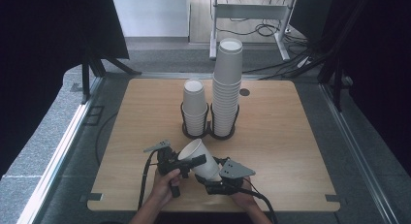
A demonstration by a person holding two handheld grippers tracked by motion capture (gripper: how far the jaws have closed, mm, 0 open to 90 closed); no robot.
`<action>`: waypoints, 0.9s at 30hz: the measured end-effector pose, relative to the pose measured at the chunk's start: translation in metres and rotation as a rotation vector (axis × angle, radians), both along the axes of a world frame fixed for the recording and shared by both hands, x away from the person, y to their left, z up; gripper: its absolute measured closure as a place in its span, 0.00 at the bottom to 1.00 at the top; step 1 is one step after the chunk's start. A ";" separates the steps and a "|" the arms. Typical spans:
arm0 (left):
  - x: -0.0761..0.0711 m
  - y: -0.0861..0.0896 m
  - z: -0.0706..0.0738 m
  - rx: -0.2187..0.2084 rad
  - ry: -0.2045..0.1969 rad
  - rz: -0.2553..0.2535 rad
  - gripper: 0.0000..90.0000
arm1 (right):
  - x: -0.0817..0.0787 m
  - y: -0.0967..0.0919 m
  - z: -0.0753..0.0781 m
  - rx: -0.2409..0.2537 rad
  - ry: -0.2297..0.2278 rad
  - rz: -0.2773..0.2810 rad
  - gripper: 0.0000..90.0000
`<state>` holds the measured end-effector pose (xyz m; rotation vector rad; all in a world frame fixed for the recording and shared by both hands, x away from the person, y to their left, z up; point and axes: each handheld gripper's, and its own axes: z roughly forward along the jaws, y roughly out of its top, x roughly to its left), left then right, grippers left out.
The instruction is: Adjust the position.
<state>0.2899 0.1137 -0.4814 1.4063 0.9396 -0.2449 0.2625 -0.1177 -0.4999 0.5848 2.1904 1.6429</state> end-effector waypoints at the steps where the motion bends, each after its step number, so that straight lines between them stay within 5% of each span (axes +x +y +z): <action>1: 0.000 0.000 0.000 -0.002 -0.003 -0.001 0.12 | 0.000 0.000 0.000 -0.001 0.001 0.000 0.27; 17: -0.004 -0.002 0.001 0.027 -0.031 0.009 0.13 | 0.001 -0.002 0.000 -0.007 0.022 0.019 0.25; 20: -0.004 0.000 0.003 0.033 -0.050 0.023 0.14 | 0.001 -0.003 0.000 -0.001 0.043 0.009 0.18; 27: -0.006 0.005 0.010 0.057 -0.095 0.058 0.14 | 0.004 -0.002 -0.002 -0.059 0.080 0.021 0.14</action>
